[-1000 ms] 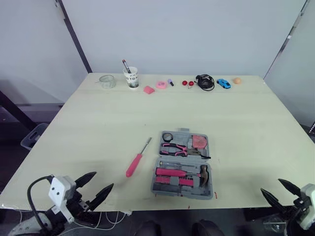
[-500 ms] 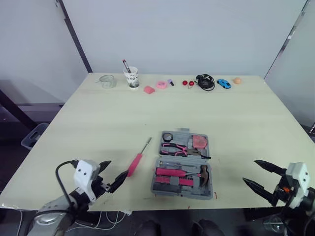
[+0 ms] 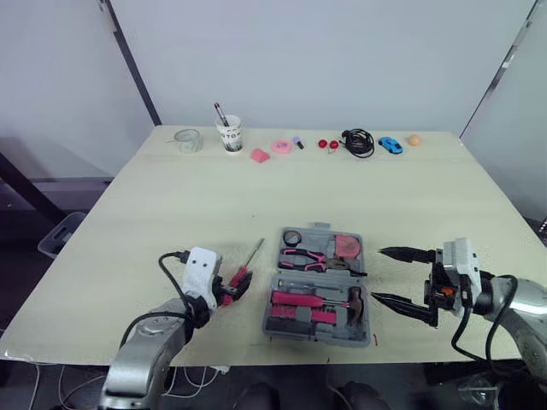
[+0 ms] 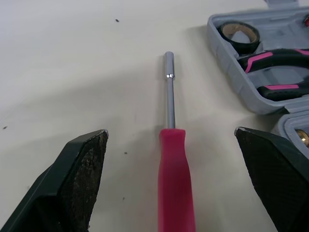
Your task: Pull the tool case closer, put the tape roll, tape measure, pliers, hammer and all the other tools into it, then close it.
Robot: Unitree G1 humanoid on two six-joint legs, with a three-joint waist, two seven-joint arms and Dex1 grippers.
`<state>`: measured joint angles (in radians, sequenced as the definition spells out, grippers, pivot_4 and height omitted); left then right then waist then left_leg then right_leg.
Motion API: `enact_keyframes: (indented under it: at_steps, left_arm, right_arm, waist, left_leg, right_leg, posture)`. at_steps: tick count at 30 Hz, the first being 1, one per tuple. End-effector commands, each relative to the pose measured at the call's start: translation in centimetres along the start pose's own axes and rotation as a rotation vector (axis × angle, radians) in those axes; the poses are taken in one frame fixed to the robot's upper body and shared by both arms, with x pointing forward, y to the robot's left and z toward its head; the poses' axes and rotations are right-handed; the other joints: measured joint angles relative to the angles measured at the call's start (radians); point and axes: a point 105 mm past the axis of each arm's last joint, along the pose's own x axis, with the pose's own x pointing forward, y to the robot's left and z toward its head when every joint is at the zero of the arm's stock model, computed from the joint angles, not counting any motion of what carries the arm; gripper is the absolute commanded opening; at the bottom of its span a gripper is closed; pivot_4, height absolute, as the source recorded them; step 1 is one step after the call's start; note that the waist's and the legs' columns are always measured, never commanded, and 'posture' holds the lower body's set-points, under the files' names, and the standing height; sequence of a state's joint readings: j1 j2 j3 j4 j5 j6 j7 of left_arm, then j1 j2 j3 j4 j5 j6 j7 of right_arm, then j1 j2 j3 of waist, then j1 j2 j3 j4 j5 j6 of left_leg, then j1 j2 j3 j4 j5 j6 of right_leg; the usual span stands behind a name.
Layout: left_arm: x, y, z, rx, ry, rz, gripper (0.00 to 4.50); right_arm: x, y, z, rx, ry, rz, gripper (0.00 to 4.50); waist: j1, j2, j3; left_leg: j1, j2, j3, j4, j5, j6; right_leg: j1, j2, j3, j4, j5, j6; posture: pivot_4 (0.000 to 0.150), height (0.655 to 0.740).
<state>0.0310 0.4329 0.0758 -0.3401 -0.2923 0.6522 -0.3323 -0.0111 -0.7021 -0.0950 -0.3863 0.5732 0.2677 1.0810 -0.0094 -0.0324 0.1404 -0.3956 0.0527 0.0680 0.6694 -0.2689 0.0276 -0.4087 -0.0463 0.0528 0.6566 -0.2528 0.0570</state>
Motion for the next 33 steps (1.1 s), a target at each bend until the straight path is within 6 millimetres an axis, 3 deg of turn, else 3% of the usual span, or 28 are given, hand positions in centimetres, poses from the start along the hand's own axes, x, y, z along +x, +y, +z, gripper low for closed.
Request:
enact_keyframes:
  at_steps: [1,8,10,12,13,14,20,33]
  left_arm:
    - [0.6,-0.1,0.3,0.017,0.013,-0.013,4.50]
    - [2.3,-0.7,-0.2,0.002,0.054,-0.038,4.50]
    - [2.6,-0.8,-0.5,-0.012,0.067,-0.038,3.95]
    - [2.6,-0.8,-0.8,-0.014,0.076,-0.033,3.04]
    - [2.6,-0.8,-0.9,-0.019,0.076,-0.028,2.89]
    - [2.5,-0.8,-1.0,-0.034,0.075,-0.024,2.38]
    - [2.3,-0.6,-1.7,-0.016,0.088,-0.014,0.64]
    - [1.7,-0.1,-1.2,0.020,0.058,0.001,0.63]
  right_arm:
    - [0.5,0.1,1.6,-0.041,-0.022,0.020,4.47]
    - [1.2,0.1,1.9,-0.050,-0.023,0.027,4.47]
    - [1.2,0.1,1.9,-0.050,-0.022,0.026,4.50]
    - [1.3,0.1,1.9,-0.053,-0.021,0.025,4.50]
    - [1.3,0.1,2.0,-0.054,-0.021,0.023,4.50]
    - [1.3,0.0,2.0,-0.054,-0.021,0.021,4.50]
    - [1.1,0.3,1.5,-0.046,-0.019,0.023,4.50]
    - [1.6,0.5,1.5,-0.046,-0.028,0.060,4.50]
  waist:
    - [0.000,0.000,0.000]
    - [0.000,0.000,0.000]
    - [0.000,0.000,0.000]
    - [0.000,0.000,0.000]
    - [-0.001,0.000,0.000]
    - [-0.001,0.000,0.000]
    - [0.000,0.000,0.000]
    - [-0.003,0.000,0.000]
  left_leg:
    - [0.000,0.000,0.000,0.000,0.000,0.000]
    - [-0.001,0.000,0.000,0.000,0.000,0.000]
    - [-0.001,0.000,-0.001,0.000,0.000,0.000]
    - [-0.001,0.000,-0.001,0.000,0.000,0.000]
    - [-0.001,0.000,-0.001,0.000,0.000,0.000]
    - [-0.001,0.000,-0.001,0.000,0.000,0.000]
    - [-0.001,0.000,-0.001,0.000,0.000,0.000]
    - [0.000,0.000,-0.004,0.000,0.000,0.000]
  right_leg:
    - [0.000,0.000,0.000,0.000,0.001,0.001]
    - [0.000,0.000,0.000,0.000,0.001,0.002]
    - [0.000,0.000,0.000,0.000,0.001,0.002]
    - [0.000,0.000,0.000,0.000,0.001,0.002]
    - [0.000,0.000,0.000,0.000,0.001,0.002]
    - [0.000,0.000,0.000,0.000,0.001,0.002]
    - [0.000,0.000,0.000,0.000,0.001,0.002]
    - [0.000,0.000,0.000,0.000,0.001,0.002]
  posture:
    - [0.150,0.7400]
    - [0.150,0.7400]
    - [0.150,0.7400]
    - [0.150,0.7400]
    - [0.150,0.7400]
    - [0.150,0.7400]
    - [0.150,0.7400]
    - [0.150,0.7400]
